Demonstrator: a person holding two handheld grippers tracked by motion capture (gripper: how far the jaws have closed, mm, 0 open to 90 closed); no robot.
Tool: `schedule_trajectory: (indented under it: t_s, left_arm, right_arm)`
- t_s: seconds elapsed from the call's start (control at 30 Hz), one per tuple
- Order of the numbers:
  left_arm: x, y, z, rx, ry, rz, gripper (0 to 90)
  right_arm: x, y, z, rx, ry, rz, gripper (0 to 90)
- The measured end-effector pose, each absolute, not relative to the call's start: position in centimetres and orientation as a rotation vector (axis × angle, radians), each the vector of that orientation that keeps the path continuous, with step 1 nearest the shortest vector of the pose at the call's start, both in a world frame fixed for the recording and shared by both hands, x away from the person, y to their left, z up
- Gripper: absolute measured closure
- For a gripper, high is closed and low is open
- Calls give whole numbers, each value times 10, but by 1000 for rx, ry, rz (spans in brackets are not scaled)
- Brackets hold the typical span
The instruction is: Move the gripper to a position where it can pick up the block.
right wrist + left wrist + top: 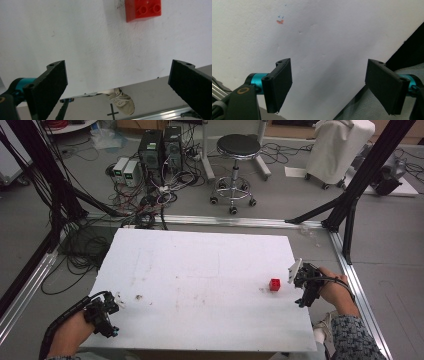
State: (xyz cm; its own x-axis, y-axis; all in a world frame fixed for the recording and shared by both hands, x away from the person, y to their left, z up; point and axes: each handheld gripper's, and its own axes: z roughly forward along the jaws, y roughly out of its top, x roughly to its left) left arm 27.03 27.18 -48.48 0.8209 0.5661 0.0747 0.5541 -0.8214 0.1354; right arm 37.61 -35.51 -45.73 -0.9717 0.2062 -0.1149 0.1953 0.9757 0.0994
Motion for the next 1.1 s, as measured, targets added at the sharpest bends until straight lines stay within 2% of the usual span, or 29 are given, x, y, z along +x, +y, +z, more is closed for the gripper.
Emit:
schedule_trajectory:
  t_s: [0.5,0.77,1.1]
  left_arm:
    - [269,271,-486,2903,894,180,220]
    - [269,270,-487,2909,891,185,220]
    - [269,270,-487,2911,892,189,220]
  right_arm:
    - [408,-343,-449,187,3001,126,15]
    - [421,-324,-462,44,3019,68,15]
    - [434,-307,-478,38,3056,38,15]
